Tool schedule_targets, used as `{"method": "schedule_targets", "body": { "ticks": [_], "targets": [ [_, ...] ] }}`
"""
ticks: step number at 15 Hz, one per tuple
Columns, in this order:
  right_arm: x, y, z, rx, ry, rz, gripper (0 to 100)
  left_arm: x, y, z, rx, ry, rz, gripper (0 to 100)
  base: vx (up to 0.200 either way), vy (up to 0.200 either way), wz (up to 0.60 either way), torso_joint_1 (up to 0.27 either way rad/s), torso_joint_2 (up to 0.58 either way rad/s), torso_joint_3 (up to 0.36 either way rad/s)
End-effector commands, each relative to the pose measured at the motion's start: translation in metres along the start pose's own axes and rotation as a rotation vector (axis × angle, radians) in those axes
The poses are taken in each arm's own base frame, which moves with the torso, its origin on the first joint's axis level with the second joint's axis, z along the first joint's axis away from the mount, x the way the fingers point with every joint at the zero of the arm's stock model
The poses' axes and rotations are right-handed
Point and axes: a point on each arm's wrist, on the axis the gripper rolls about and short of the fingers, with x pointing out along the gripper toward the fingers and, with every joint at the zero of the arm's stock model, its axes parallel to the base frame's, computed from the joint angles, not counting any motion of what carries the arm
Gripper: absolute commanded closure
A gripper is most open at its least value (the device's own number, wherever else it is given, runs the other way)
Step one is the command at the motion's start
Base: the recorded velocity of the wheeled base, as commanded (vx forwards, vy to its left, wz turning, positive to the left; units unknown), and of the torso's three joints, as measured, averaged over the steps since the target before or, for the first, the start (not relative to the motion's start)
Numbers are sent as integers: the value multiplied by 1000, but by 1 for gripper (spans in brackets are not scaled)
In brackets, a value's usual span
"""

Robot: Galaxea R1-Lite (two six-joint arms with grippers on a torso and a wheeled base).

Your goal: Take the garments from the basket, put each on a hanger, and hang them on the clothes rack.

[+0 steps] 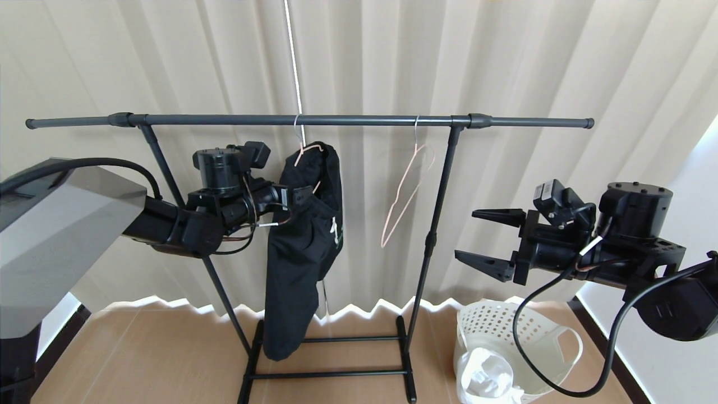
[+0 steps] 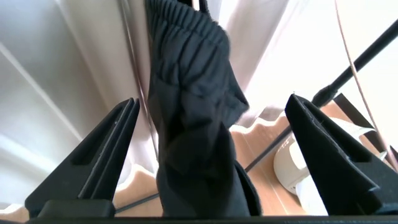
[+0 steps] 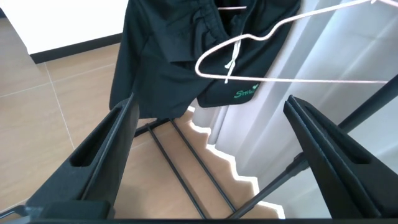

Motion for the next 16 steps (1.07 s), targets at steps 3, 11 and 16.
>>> {"method": "schedule_targets", "body": {
  "ticks": [3,11,16],
  "targets": [
    [-1,2,1,-13,-2,4,0,-31,-6,13,1,1,0,0,0,0,0,0,0,0],
    [-47,26,50,-59,-59,-259,0,-176,-30,40,4,-54,4,0,0,0,0,0,0,0],
    [-92,70,58,108,-74,-452,0,-268,-52,3,20,-35,-26,0,0,0,0,0,0,0]
  ]
}}
